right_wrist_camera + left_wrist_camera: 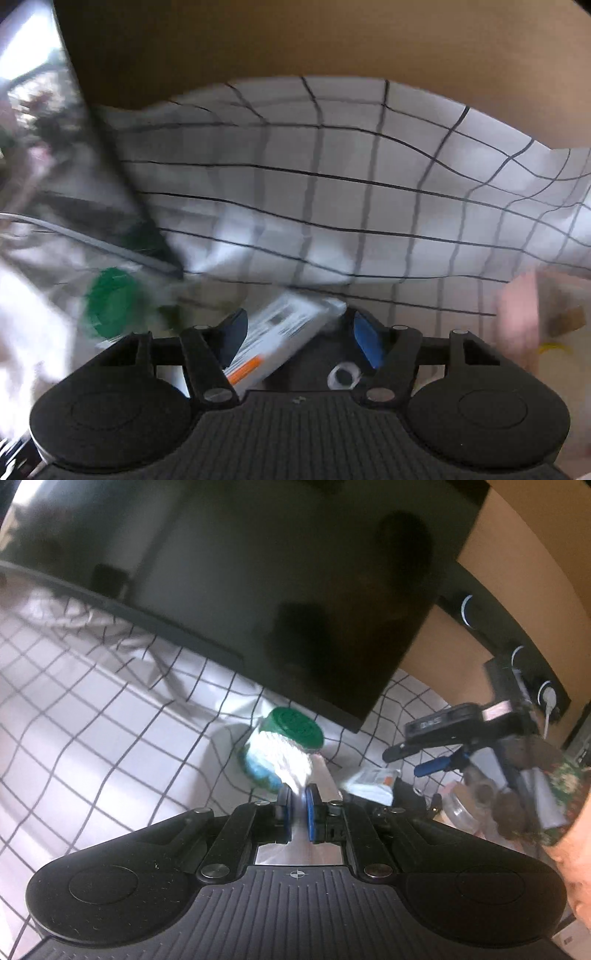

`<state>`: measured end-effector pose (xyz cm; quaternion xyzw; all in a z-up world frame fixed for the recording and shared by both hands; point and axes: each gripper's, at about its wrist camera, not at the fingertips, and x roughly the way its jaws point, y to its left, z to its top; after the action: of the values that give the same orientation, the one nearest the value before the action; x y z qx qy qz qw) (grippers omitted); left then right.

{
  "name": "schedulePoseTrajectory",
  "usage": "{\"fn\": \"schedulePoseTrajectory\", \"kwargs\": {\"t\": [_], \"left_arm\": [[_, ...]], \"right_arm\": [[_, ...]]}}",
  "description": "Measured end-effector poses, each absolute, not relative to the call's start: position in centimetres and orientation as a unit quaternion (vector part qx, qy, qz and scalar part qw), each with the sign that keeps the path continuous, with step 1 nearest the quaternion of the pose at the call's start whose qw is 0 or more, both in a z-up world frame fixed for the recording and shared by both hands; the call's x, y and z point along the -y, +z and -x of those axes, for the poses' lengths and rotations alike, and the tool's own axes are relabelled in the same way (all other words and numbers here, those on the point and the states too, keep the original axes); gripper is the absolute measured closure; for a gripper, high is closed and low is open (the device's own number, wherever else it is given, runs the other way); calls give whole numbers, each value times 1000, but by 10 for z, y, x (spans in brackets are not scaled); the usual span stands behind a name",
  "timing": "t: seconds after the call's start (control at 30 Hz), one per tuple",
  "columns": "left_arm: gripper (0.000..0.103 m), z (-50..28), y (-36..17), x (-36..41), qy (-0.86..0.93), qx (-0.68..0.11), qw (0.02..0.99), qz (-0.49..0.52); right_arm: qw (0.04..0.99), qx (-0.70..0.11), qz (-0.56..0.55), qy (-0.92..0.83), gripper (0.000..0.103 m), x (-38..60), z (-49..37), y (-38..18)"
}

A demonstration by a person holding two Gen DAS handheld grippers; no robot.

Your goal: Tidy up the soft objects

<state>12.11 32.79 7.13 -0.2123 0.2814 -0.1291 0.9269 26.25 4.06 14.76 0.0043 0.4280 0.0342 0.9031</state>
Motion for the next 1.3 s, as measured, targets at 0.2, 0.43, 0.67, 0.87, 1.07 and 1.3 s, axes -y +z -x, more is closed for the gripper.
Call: {"fn": "schedulePoseTrajectory", "kwargs": {"t": [0.2, 0.43, 0.67, 0.87, 1.07, 1.3], "left_arm": [[93, -128, 54, -343, -147, -293, 916, 231], [93, -138, 46, -338, -166, -305, 907, 237], [93, -146, 48, -331, -176, -307, 907, 231], [93, -138, 48, -336, -167, -308, 909, 225], [93, -135, 42, -342, -151, -313, 906, 241], [93, -126, 45, -345, -153, -311, 910, 230]], "right_arm": [[891, -452, -40, 33, 34, -46, -284, 130], [909, -383, -91, 138, 52, -55, -241, 155], [915, -372, -91, 123, 55, -72, -228, 141], [903, -392, -157, 78, 60, -57, -210, 128], [894, -410, -174, 40, 60, -52, -195, 113], [898, -402, -178, 20, 63, -70, -217, 86]]}}
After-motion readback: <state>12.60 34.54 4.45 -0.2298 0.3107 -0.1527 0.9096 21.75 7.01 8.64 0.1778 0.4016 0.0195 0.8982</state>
